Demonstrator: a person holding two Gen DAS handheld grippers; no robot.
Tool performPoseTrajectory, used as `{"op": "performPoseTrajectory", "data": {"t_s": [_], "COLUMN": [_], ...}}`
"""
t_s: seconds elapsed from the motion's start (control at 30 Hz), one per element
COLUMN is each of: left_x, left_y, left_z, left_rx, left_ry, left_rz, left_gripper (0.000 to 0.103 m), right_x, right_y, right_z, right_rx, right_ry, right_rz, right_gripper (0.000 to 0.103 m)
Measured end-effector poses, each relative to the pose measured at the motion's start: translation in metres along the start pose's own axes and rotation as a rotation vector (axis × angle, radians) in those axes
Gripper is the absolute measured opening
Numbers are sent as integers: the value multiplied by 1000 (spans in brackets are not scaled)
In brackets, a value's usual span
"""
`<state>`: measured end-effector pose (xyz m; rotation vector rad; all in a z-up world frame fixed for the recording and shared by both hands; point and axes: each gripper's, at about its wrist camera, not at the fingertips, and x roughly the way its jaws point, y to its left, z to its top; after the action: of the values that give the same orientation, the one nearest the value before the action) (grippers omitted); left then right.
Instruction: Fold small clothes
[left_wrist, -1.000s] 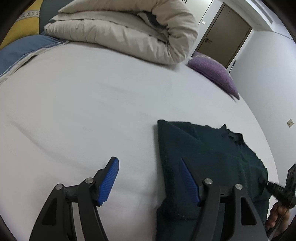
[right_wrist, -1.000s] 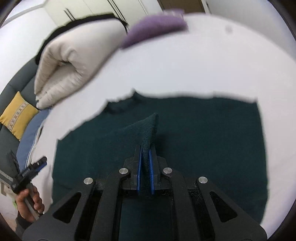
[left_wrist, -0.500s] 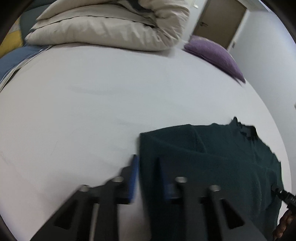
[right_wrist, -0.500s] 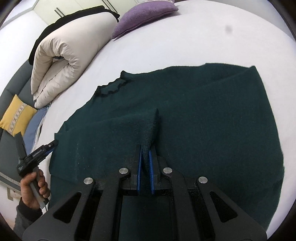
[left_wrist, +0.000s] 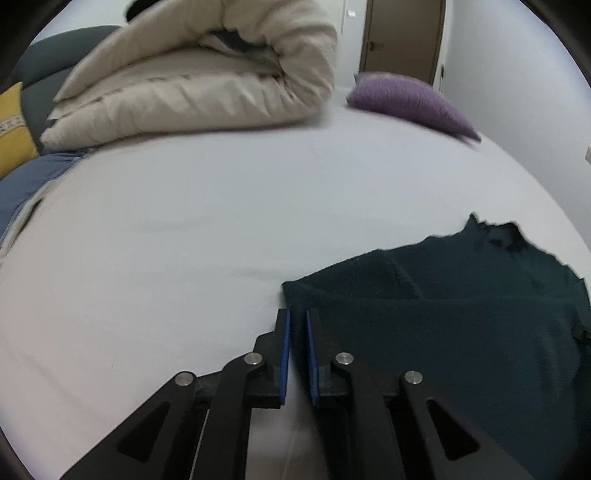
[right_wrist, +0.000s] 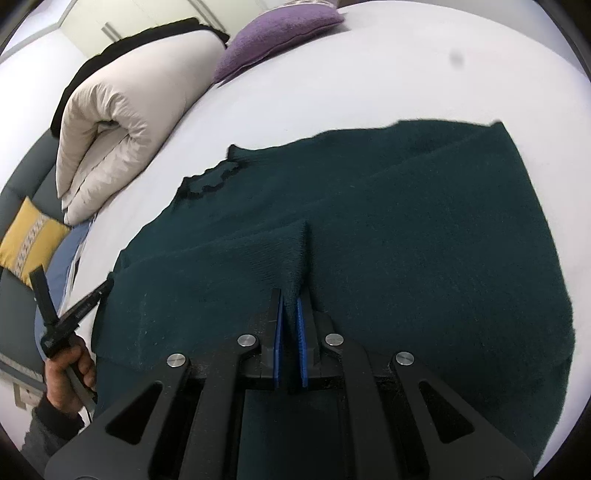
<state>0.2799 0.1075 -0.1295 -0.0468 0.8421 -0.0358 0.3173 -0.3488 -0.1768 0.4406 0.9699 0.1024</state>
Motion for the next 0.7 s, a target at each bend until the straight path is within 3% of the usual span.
{"op": "performPoseTrajectory", "data": {"t_s": [0.07, 0.13, 0.3, 0.43, 0.57, 0.7], "left_x": [-27, -37, -9, -10, -15, -45], "left_y": [-5, -16, -30, -23, -17, 6], "left_z": [-7, -15, -43, -43, -40, -36], "left_rx": [13, 63, 153, 135, 131, 15], "left_ry": [-57, -64, 40, 34, 33, -24], "left_rz": [5, 22, 69, 72, 66, 59], "left_gripper": [10, 10, 12, 22, 23, 23], "right_x": [-6, -8, 8, 7, -2, -21], "right_y": [4, 9, 8, -14, -9, -4], "right_z": [1, 5, 5, -1, -2, -5], "right_rx": [-25, -46, -57, 24, 2, 18], "right_ry": [-18, -29, 5, -20, -18, -13], "right_rz": [8, -3, -61, 26, -26, -79], "right_gripper": [7, 7, 7, 5, 5, 12]}}
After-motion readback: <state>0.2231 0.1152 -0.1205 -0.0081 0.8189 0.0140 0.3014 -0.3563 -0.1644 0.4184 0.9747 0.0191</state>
